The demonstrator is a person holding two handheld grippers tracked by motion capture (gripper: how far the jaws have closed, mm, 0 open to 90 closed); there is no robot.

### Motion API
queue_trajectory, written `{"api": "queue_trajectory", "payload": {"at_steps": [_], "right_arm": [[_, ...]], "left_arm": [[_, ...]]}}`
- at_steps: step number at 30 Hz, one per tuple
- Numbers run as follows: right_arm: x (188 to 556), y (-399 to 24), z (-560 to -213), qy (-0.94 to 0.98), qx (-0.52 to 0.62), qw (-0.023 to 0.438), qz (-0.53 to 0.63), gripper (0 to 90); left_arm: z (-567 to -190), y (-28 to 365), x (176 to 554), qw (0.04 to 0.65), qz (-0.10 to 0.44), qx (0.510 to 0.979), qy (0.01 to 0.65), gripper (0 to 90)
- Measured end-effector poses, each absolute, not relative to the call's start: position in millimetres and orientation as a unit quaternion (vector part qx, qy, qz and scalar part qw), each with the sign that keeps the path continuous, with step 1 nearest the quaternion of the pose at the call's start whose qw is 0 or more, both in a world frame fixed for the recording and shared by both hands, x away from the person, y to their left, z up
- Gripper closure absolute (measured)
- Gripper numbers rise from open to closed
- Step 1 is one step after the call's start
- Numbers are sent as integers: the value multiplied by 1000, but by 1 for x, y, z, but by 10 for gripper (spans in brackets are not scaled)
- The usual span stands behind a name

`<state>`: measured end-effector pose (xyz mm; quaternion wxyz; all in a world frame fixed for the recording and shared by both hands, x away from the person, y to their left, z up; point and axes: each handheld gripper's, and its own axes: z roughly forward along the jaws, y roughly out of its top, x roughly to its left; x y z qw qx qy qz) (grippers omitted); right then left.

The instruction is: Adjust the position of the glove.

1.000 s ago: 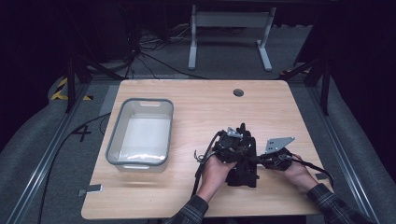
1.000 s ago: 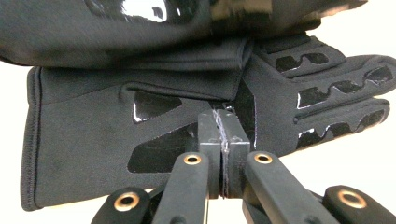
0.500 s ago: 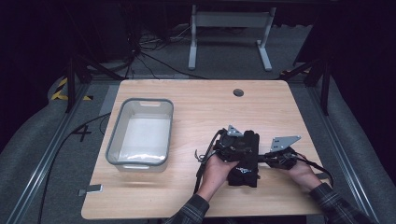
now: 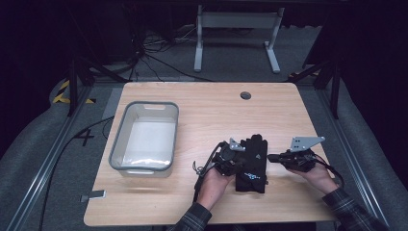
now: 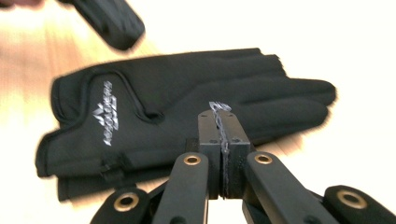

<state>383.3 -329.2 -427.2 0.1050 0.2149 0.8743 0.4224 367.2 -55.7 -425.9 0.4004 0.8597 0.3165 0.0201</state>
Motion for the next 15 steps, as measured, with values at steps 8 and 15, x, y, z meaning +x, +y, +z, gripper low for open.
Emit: {"api": "queue_trajectory", "payload": {"at_steps": [8, 15], "right_arm": [[392, -302, -443, 898, 190, 98, 384, 900], [393, -301, -451, 906, 189, 86, 368, 900]], "left_arm": [[-441, -67, 366, 375, 19, 874, 308, 857], [-444, -66, 370, 371, 25, 875, 311, 847]]}}
